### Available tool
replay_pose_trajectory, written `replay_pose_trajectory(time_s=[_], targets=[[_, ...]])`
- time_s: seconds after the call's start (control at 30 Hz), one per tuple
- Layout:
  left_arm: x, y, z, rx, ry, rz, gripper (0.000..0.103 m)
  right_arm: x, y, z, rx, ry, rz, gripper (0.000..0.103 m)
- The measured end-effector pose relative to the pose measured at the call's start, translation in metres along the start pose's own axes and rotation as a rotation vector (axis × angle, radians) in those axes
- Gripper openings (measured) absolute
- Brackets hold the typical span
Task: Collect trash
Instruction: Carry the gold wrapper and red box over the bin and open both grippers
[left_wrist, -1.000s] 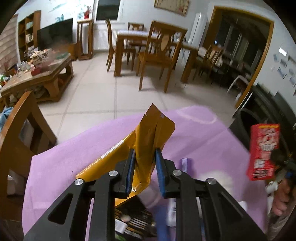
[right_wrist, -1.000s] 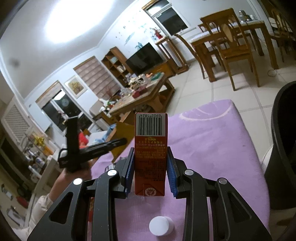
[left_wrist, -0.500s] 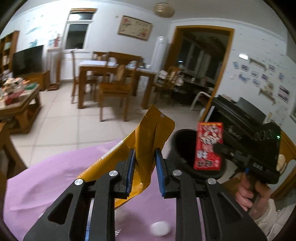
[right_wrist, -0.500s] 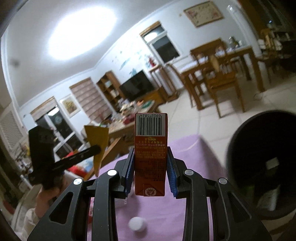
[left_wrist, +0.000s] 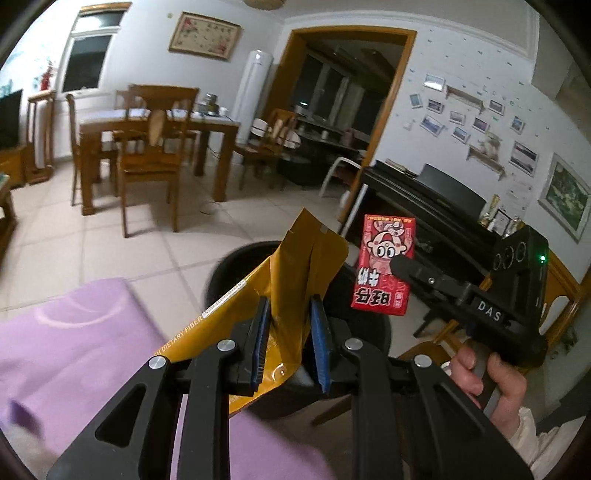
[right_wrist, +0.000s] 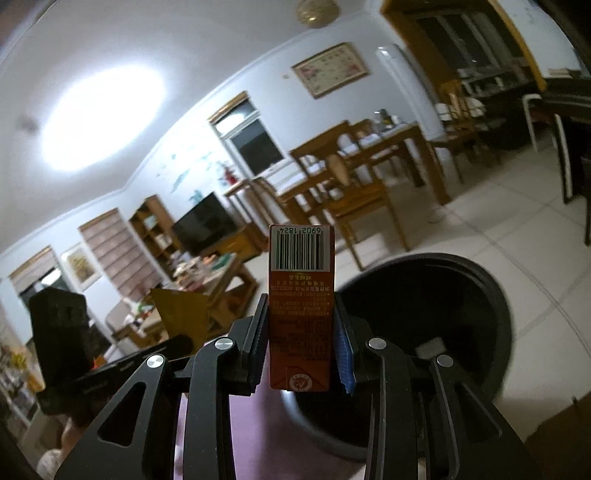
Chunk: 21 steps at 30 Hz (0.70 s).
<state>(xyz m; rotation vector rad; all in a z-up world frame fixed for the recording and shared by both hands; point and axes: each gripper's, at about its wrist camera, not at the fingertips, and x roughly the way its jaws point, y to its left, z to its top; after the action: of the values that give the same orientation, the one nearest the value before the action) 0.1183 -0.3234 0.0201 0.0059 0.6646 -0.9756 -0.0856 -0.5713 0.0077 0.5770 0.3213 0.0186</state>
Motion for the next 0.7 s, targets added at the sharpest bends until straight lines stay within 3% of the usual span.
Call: replay_pose_trajectory(time_s=[0.37,0.7], targets=[[0.053,-0.024,-0.003,0.043,0.028,-0.054,0.022,0.004,-0.066,-0.011,0.069,0.015,-0.064,0.032],[0.077,-0.029,-0.005,0.035,0.07,-0.055,0.022,0.023,-0.078,-0.022,0.093,0.032,-0.082,0.032]])
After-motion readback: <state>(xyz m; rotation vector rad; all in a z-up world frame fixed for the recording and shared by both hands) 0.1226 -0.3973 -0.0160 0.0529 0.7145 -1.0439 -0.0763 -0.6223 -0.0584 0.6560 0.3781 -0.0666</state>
